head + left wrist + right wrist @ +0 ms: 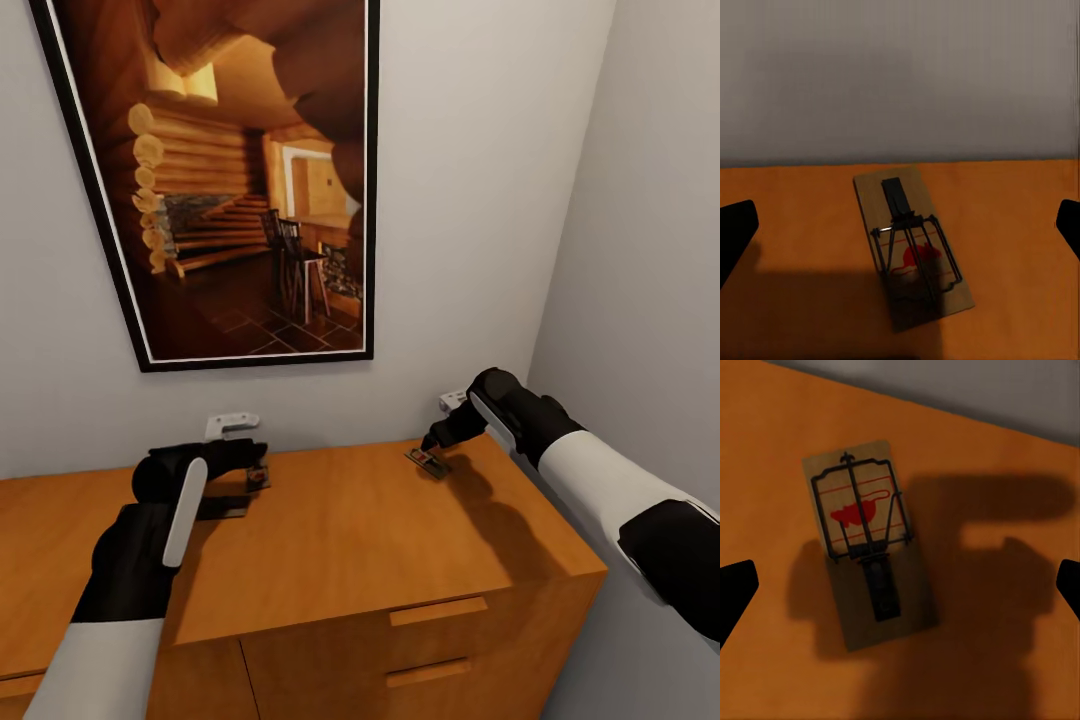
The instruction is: Take the four mousetraps from the cabinet in the bathroom and place them on the bathroom floor. Make sure all four end up on the same floor surface, and ensure that at least two of them are either under or directly next to the same bathroom sink.
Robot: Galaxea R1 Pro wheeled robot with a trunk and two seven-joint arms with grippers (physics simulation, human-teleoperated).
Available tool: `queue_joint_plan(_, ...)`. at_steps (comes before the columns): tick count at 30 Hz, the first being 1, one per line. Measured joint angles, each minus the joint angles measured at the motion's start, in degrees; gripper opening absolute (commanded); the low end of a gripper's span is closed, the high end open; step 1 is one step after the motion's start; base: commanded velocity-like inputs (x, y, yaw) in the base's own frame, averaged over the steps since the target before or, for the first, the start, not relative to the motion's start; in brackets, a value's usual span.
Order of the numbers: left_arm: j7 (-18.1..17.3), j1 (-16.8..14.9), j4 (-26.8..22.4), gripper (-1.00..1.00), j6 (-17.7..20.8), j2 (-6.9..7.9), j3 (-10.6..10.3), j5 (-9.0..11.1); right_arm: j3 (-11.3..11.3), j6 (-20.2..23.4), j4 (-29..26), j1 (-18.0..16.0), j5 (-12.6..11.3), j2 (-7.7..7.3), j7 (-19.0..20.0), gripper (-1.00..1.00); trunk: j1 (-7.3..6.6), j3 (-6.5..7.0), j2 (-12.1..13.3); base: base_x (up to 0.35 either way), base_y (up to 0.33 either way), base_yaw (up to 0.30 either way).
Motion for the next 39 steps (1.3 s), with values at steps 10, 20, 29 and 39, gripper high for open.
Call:
queue_joint_plan(10,0.0,-0.1,-1.1,1.00,0.0,0.08,-0.1,0.0,0.0,-0.2,1.5,0.0,0.1,0.08,-0.3,1.00,0.00,0.00,0.0,0.000,0.000,0.000)
queue_joint_plan(20,0.0,-1.3,-1.3,1.00,0.0,-0.25,-0.2,0.1,0.3,-0.8,4.7,0.0,0.0,1.20,-0.3,1.00,0.00,0.00,0.0,0.000,0.000,0.000)
queue_joint_plan(29,0.0,-1.9,-1.3,1.00,0.0,-0.34,-0.5,0.1,0.3,-1.0,7.4,0.0,0.0,1.60,-0.3,1.00,0.00,0.00,0.0,0.000,0.000,0.000)
queue_joint_plan(39,-0.1,-2.0,-1.2,1.00,0.0,-0.38,-2.9,0.1,0.3,-0.9,7.5,0.0,0.0,1.68,-0.2,1.00,0.00,0.00,0.0,0.000,0.000,0.000)
